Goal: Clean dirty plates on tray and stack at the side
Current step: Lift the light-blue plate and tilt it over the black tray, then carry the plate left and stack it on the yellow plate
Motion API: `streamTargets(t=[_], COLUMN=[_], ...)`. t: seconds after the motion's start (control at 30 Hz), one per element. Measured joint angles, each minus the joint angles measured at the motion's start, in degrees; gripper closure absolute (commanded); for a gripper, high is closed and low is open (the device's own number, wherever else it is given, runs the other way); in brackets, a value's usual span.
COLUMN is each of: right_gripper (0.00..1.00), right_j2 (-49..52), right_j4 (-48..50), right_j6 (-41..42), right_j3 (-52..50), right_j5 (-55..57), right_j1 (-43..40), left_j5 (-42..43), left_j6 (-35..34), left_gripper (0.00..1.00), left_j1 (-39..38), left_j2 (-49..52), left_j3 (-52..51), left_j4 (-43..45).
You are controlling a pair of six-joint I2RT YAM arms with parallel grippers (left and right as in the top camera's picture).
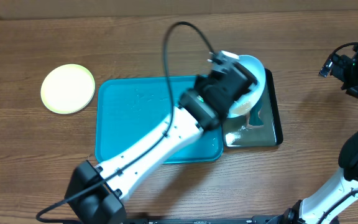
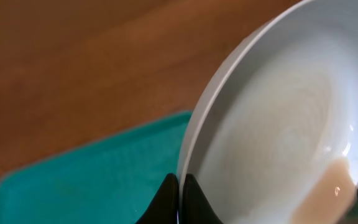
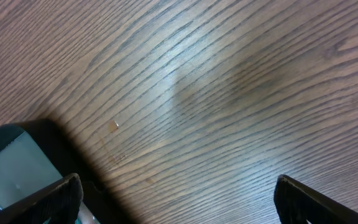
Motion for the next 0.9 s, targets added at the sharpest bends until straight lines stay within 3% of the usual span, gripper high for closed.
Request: streamTargets(t=[0.3,0.4,0.53,0.77,0.9], right_gripper=[0.0,0.0,0.0,0.0,0.0], right_j2=[0.0,0.0,0.0,0.0,0.0], right_j4=[0.02,0.02,0.02,0.04,0.04], right_j6=[0.02,0.0,0.0,-0.02,-0.02], right_j3=[0.0,0.0,0.0,0.0,0.0], right_j5=[0.0,0.0,0.0,-0.02,0.02], right_j1=[0.0,0.0,0.0,0.0,0.0], left_j5=[-27.61,-33.46,-36.83,-37.53,-28.17], left_j6=[18.34,25.44,30.03,25.31,14.43], left_gripper=[0.96,0.96,0.96,0.96,0.96], left_j1=[-12.74,-15.43,-16.76,-14.19,-10.56], left_j2=[0.04,0.04,0.04,0.04,0.04], left_j3=[0.15,0.22,0.26,0.28,0.5], left_j4=[15.04,20.61,22.38,17.68,6.62])
